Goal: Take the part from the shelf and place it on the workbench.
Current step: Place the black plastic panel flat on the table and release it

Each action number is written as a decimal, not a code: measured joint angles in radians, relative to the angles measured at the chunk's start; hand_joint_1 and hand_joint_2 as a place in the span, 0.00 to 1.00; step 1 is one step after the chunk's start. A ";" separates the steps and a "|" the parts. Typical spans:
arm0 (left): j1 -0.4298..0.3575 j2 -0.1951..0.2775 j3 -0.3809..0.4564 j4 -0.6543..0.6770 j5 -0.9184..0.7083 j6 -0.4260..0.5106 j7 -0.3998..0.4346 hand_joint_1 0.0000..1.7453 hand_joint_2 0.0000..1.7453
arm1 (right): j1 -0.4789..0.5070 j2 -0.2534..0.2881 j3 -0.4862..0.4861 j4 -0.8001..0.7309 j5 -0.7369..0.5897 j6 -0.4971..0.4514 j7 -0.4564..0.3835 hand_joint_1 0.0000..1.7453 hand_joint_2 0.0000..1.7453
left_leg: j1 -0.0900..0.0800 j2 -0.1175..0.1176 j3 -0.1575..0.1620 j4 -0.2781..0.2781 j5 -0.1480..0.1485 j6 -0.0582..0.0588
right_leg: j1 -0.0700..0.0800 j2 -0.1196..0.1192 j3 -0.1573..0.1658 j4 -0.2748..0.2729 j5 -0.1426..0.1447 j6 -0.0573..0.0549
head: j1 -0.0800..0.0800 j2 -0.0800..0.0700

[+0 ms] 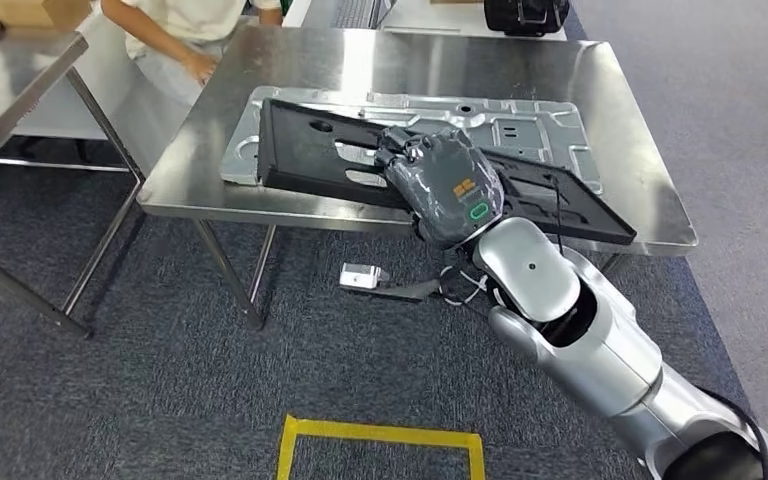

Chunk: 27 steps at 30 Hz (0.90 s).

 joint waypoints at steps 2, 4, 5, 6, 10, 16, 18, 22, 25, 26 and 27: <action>-0.001 0.000 0.003 0.001 0.001 -0.001 0.000 0.00 1.00 | -0.011 -0.004 0.007 0.010 0.000 0.009 -0.001 1.00 1.00 | -0.001 -0.004 0.012 -0.002 -0.008 0.014 | 0.003 -0.001 0.003 0.010 0.000 0.012 | 0.000 0.000; -0.001 0.000 0.005 0.001 0.003 -0.001 0.000 0.00 1.00 | -0.022 -0.009 0.012 0.021 -0.005 0.024 -0.001 1.00 1.00 | 0.003 -0.010 0.030 -0.012 -0.011 0.027 | 0.000 0.007 -0.025 0.067 0.012 0.019 | 0.002 0.000; -0.002 0.000 0.006 0.001 0.004 -0.001 0.000 0.00 1.00 | -0.030 -0.013 0.015 0.027 -0.008 0.034 -0.001 1.00 1.00 | 0.004 -0.012 0.039 -0.016 -0.014 0.032 | -0.002 0.015 -0.058 0.118 0.012 0.021 | 0.002 0.000; -0.003 0.000 0.008 0.001 0.004 -0.001 0.000 0.00 1.00 | -0.036 -0.017 0.019 0.036 -0.012 0.045 0.000 1.00 1.00 | 0.005 -0.014 0.046 -0.018 -0.020 0.035 | -0.005 0.024 -0.097 0.177 0.001 0.024 | 0.003 0.000; -0.007 0.001 0.013 0.001 0.004 0.001 -0.002 0.00 1.00 | -0.050 -0.032 0.038 0.078 -0.014 0.071 0.010 1.00 1.00 | 0.003 -0.032 0.085 -0.018 -0.054 0.036 | -0.007 0.035 -0.214 0.256 -0.084 0.030 | 0.004 0.000; -0.007 0.000 0.019 0.006 0.004 0.003 -0.004 0.00 1.00 | -0.077 -0.047 0.049 0.115 -0.010 0.076 0.016 1.00 1.00 | 0.002 -0.045 0.136 -0.018 -0.102 0.014 | 0.011 0.045 -0.182 0.028 0.135 -0.002 | 0.007 0.000; -0.009 0.000 0.020 0.006 0.004 0.004 -0.004 0.00 1.00 | -0.085 -0.047 0.050 0.119 -0.010 0.076 0.016 1.00 1.00 | 0.002 -0.042 0.141 -0.009 -0.105 0.002 | 0.011 0.046 -0.164 0.018 0.129 -0.016 | 0.008 0.000; -0.010 0.000 0.021 0.007 0.005 0.004 -0.006 0.00 1.00 | -0.101 -0.048 0.055 0.128 -0.008 0.076 0.017 1.00 1.00 | 0.004 -0.022 0.055 0.159 -0.155 -0.012 | 0.006 0.044 -0.123 0.008 0.108 -0.038 | 0.008 0.000; -0.010 0.000 0.023 0.007 0.005 0.004 -0.006 0.00 1.00 | -0.100 -0.048 0.065 0.134 -0.008 0.076 0.017 1.00 1.00 | 0.004 -0.018 -0.041 0.254 -0.200 -0.017 | 0.009 0.044 -0.095 0.008 0.082 -0.038 | 0.007 0.000; -0.009 0.000 0.025 0.007 0.005 0.004 -0.006 0.00 1.00 | -0.099 -0.047 0.067 0.136 -0.008 0.076 0.017 1.00 1.00 | 0.003 -0.018 -0.045 0.226 -0.181 -0.013 | 0.010 0.044 -0.082 0.008 0.072 -0.038 | 0.007 0.000; -0.009 0.000 0.026 0.007 0.005 0.004 -0.006 0.00 1.00 | -0.099 -0.047 0.067 0.137 -0.008 0.076 0.017 1.00 1.00 | 0.002 -0.018 -0.036 0.172 -0.142 -0.007 | 0.012 0.044 -0.067 0.008 0.061 -0.037 | 0.007 0.000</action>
